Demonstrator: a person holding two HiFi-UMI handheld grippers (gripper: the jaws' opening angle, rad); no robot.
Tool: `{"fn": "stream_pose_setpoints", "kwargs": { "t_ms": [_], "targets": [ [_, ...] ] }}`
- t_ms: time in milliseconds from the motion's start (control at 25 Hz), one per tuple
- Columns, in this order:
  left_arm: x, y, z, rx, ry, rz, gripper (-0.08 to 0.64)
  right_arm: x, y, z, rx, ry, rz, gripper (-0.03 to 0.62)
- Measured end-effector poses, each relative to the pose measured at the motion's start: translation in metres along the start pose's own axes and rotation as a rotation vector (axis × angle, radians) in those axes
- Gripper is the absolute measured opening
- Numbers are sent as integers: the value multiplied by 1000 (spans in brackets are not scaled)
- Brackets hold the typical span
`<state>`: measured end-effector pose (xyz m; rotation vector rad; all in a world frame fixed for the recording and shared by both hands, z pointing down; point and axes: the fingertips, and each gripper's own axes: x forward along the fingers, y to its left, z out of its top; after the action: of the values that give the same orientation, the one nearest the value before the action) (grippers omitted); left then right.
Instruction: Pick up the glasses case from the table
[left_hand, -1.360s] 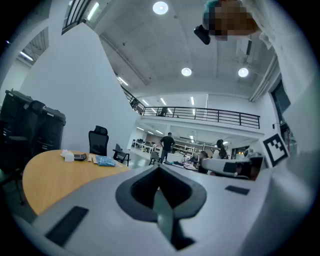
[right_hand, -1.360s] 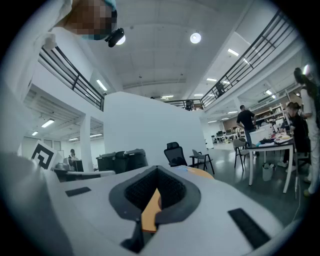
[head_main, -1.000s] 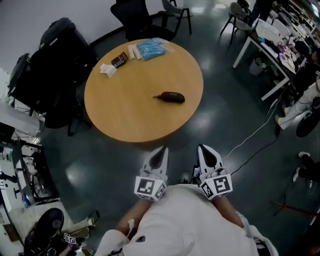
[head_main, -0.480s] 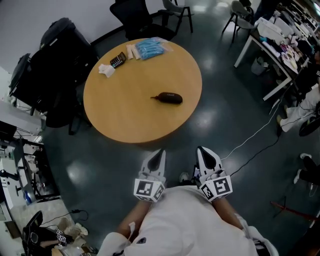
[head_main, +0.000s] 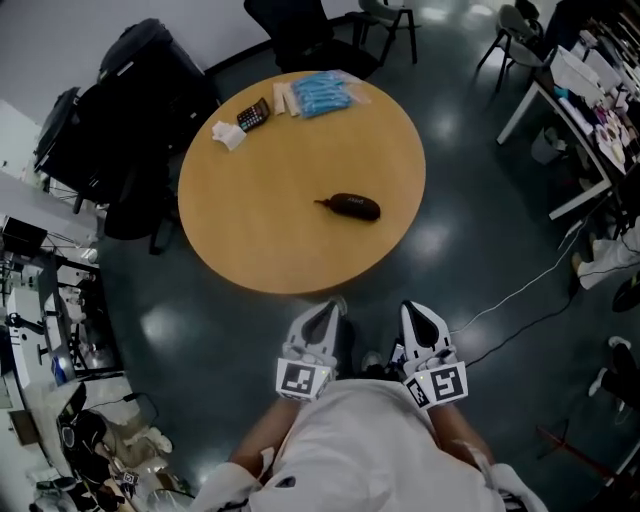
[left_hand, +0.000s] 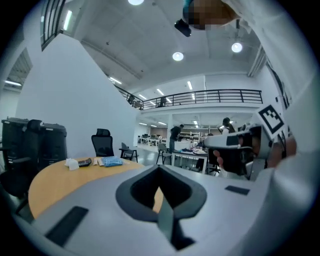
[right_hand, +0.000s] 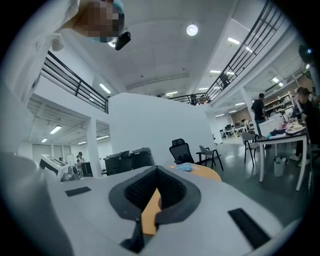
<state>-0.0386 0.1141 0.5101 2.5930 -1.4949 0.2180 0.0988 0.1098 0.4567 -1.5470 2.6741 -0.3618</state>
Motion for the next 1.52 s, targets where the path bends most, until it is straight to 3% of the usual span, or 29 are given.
{"fn": "stream_pose_setpoints", "kwargs": {
  "t_ms": [440, 680, 760, 880, 960, 1040, 1120, 1200, 1320, 1520],
  "targets": [
    [120, 107, 9, -70, 18, -116, 6, 116, -40, 37, 0, -41, -124, 15],
    [167, 126, 5, 2, 79, -172, 6, 150, -59, 45, 9, -30, -143, 15],
    [186, 131, -11, 84, 166, -193, 6, 161, -65, 48, 3, -23, -133, 15],
    [215, 137, -41, 294, 286, -215, 6, 171, -80, 47, -2, -12, -137, 15],
    [238, 138, -53, 435, 318, -244, 6, 176, -90, 46, 13, -6, -148, 15],
    [261, 132, -73, 553, 388, -356, 6, 181, -97, 44, 18, -3, -154, 15],
    [277, 123, -112, 669, 543, -520, 22, 183, -102, 39, 27, 5, -161, 15],
    [289, 121, -153, 778, 696, -634, 161, 183, -106, 33, 46, 17, -169, 15],
    [308, 127, -189, 890, 832, -697, 196, 179, -114, 26, 65, 28, -183, 15],
    [319, 134, -225, 960, 1047, -796, 264, 171, -130, 20, 92, 49, -214, 15]
  ]
}}
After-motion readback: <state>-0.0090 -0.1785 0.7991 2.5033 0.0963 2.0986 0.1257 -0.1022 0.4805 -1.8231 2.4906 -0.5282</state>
